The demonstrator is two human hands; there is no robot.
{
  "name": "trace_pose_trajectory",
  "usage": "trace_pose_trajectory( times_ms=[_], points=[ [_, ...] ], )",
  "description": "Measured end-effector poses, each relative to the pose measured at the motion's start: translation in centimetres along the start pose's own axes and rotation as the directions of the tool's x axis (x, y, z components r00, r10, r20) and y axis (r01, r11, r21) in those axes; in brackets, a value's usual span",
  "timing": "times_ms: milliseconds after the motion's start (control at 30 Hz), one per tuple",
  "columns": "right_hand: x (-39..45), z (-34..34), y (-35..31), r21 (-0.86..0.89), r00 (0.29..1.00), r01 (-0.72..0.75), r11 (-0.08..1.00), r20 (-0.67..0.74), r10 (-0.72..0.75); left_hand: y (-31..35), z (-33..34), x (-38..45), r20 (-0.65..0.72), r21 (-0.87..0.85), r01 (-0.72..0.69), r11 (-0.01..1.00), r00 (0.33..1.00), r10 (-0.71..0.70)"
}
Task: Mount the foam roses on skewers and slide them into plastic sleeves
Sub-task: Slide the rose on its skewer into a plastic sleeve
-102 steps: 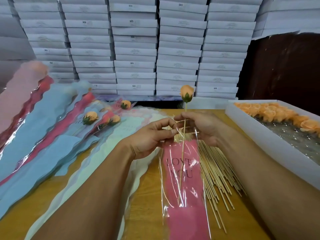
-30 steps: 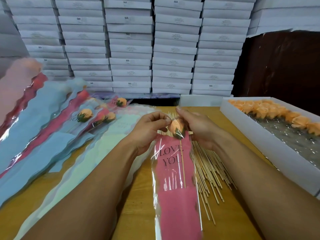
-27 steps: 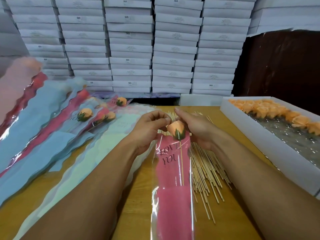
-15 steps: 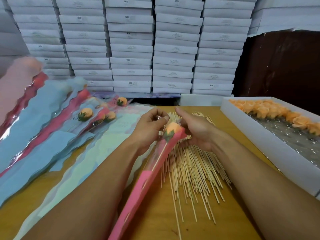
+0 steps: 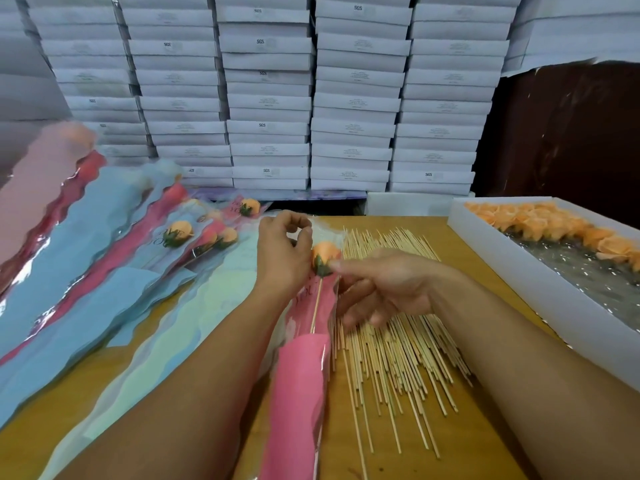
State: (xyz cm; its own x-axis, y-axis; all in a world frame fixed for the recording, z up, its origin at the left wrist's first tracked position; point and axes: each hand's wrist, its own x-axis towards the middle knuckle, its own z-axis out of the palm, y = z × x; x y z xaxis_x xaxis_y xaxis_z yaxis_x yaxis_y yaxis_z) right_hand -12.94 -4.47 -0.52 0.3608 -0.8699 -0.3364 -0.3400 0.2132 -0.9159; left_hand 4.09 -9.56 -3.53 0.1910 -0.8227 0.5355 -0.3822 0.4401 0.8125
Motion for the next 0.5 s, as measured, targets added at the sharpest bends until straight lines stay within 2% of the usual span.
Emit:
trace_pose_trajectory(
  times_ms=[67,133,233,333,500],
  points=[
    [-0.3,0.2,0.4,-0.104,0.996,-0.021,0.994,0.088,0.030,-0.2,-0.1,0.2,-0.064,0.052,-0.016,0.999,0.998,0.019],
    [-0.8,0.7,1.2,-0.116,0.995,-0.018,0.993,0.099,0.030,-0.4,-0.1,0.3,-0.128,0.083,0.013,0.996,0.992,-0.002],
    [-1.5,1.9,2.4,-0.064,0.999,0.044,0.997,0.033,-0.042,-0.3,0.0,0.2,-0.204,0.093,0.068,0.993,0.978,-0.048],
    [-1.7,2.8,2.5,-0.101,0.991,0.125,0.987,-0.043,-0.130,-0.1,0.1,0.3,-0.239,0.066,0.079,0.995,0.969,-0.061],
    [-2.1,2.9,1.9,-0.090,0.985,0.154,0.984,-0.061,-0.159,0.0,-0.4,1.0,-0.256,-0.049,0.104,0.993,0.960,-0.113]
  ],
)
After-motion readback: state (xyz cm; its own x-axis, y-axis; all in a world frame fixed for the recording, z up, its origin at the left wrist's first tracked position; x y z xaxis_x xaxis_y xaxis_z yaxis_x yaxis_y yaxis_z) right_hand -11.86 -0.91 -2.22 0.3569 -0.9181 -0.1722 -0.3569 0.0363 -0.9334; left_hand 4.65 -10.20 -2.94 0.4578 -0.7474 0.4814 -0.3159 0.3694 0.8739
